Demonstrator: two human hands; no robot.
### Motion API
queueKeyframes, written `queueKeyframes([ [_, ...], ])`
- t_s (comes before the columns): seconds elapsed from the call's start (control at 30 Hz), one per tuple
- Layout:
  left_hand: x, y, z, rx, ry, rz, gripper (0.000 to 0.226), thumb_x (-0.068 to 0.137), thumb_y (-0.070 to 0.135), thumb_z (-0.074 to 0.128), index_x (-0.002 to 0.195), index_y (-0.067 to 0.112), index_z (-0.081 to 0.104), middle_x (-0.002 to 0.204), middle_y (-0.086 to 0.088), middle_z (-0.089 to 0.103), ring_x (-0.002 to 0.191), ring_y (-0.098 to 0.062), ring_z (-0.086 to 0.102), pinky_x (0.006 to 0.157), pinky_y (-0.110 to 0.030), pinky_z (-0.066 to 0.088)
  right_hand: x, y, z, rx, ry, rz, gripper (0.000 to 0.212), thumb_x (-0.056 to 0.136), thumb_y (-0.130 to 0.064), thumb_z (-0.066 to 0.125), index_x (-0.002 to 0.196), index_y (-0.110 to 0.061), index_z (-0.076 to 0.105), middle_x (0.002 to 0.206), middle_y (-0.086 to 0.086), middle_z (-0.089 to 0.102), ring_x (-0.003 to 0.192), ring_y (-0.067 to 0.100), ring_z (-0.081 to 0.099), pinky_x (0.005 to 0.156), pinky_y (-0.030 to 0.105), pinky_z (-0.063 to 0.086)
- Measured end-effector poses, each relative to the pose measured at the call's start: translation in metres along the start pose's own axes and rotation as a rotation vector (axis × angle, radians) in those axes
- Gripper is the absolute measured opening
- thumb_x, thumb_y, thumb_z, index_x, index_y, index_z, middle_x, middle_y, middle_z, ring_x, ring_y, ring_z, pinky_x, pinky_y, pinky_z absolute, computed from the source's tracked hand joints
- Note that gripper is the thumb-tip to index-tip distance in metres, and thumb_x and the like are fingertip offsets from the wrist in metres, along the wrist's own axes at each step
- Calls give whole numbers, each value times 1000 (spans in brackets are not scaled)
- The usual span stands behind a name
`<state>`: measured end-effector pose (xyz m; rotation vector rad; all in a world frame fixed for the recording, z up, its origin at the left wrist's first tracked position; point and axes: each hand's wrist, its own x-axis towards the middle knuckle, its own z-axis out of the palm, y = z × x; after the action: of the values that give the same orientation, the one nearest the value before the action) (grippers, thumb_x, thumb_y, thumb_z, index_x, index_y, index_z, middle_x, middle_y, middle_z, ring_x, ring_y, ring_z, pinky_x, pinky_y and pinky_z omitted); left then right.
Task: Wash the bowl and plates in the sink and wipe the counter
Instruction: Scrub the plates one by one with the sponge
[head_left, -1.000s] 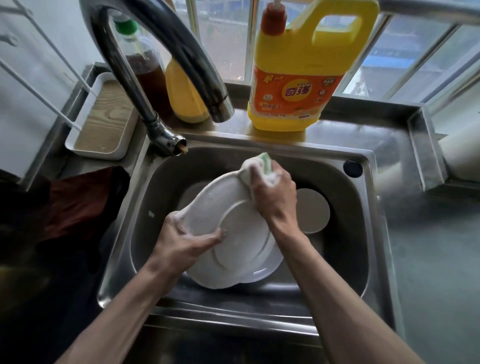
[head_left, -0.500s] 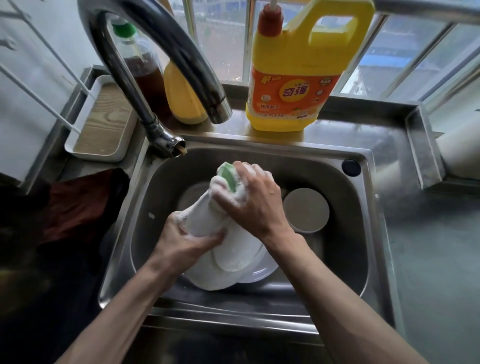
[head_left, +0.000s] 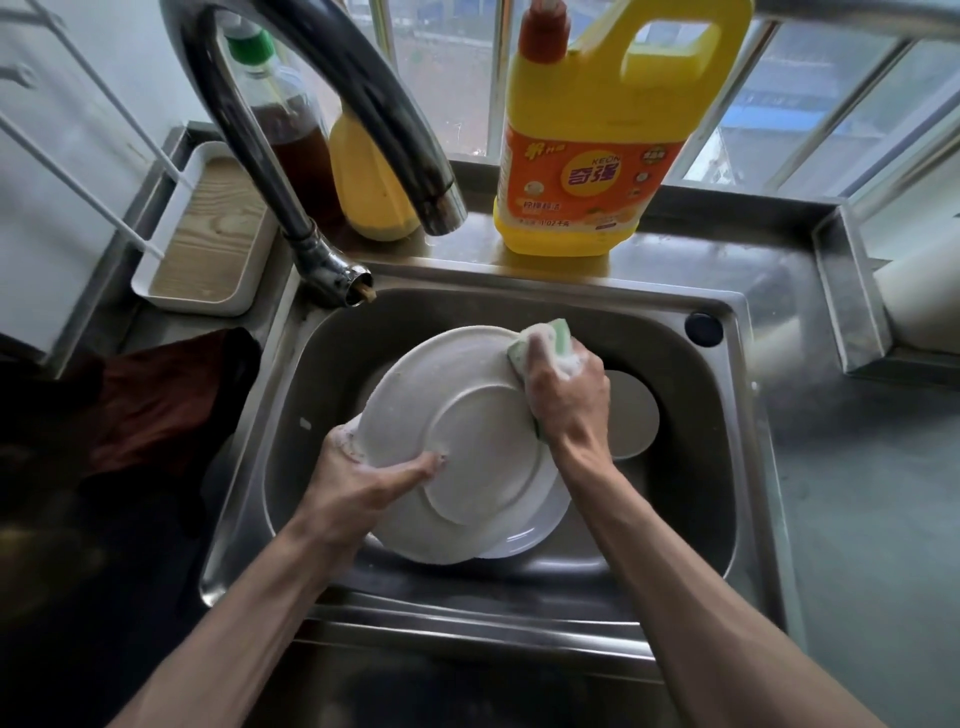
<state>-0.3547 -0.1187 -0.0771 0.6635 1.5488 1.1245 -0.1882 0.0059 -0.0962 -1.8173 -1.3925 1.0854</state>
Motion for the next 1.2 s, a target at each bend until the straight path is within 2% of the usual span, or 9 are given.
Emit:
queueKeyframes([
  [0.1, 11, 7, -2, 144, -72, 24, 59, 50, 26, 99, 102, 16, 74, 92, -4, 79, 85, -19, 76, 66, -27, 59, -1, -12, -1, -168, -45, -272, 39, 86, -59, 47, 84, -22, 60, 80, -1, 66, 75, 24, 61, 70, 36, 44],
  [0.33, 16, 12, 16, 184, -66, 49, 32, 68, -5, 91, 88, 14, 75, 79, 4, 79, 72, -2, 72, 63, -16, 53, -31, -38, 22, -479, -89, -830, 43, 89, -64, 53, 82, -21, 50, 80, -2, 56, 76, 16, 39, 75, 36, 34],
  [0.43, 10, 2, 8, 67, -45, 56, 41, 66, 8, 93, 103, 9, 75, 93, -9, 79, 84, -17, 76, 70, -26, 58, -19, -30, 16, -394, -146, -641, 50, 90, -74, 47, 99, -26, 55, 99, -4, 62, 91, 20, 55, 83, 39, 40],
  [0.53, 3, -2, 3, 54, -5, 30, 40, 72, 11, 92, 107, 12, 74, 94, -9, 79, 86, -23, 77, 70, -30, 60, -8, -13, 6, -124, -221, -415, 49, 95, -65, 53, 133, -36, 40, 126, -14, 40, 112, 14, 52, 97, 49, 43],
  [0.7, 3, -5, 4, -34, 6, 4, 42, 70, 13, 89, 109, 10, 74, 98, -11, 79, 92, -28, 77, 77, -34, 61, -23, -9, 7, -99, -275, -542, 40, 93, -51, 63, 121, -29, 46, 116, -17, 33, 112, 5, 46, 102, 51, 41],
  [0.83, 4, -6, -2, -67, -12, 8, 42, 73, 11, 88, 112, 10, 75, 102, -12, 79, 96, -30, 76, 81, -37, 61, -23, -9, -1, -209, -439, -656, 51, 93, -41, 68, 138, -29, 45, 127, -12, 44, 117, 6, 44, 107, 52, 38],
  [1.0, 4, -4, 0, -82, -4, 7, 43, 68, 13, 93, 109, 11, 77, 101, -13, 79, 94, -31, 77, 82, -39, 61, -13, -1, -4, -229, -285, -485, 63, 94, -67, 45, 153, -48, 37, 131, -11, 53, 118, 9, 53, 97, 42, 50],
  [1.1, 4, -3, 2, -52, 2, 27, 42, 70, 13, 91, 109, 10, 76, 99, -11, 79, 92, -30, 77, 78, -36, 61, -15, -3, 1, -188, -243, -339, 67, 97, -57, 38, 161, -38, 27, 138, -1, 51, 125, 18, 51, 103, 46, 47],
  [1.2, 5, -5, 1, -48, 22, 29, 42, 68, 15, 95, 106, 13, 77, 97, -11, 79, 90, -28, 77, 73, -31, 60, -20, -14, 11, -280, -345, -459, 70, 102, -38, 43, 165, -26, 14, 154, 9, 40, 137, 24, 40, 116, 50, 36],
])
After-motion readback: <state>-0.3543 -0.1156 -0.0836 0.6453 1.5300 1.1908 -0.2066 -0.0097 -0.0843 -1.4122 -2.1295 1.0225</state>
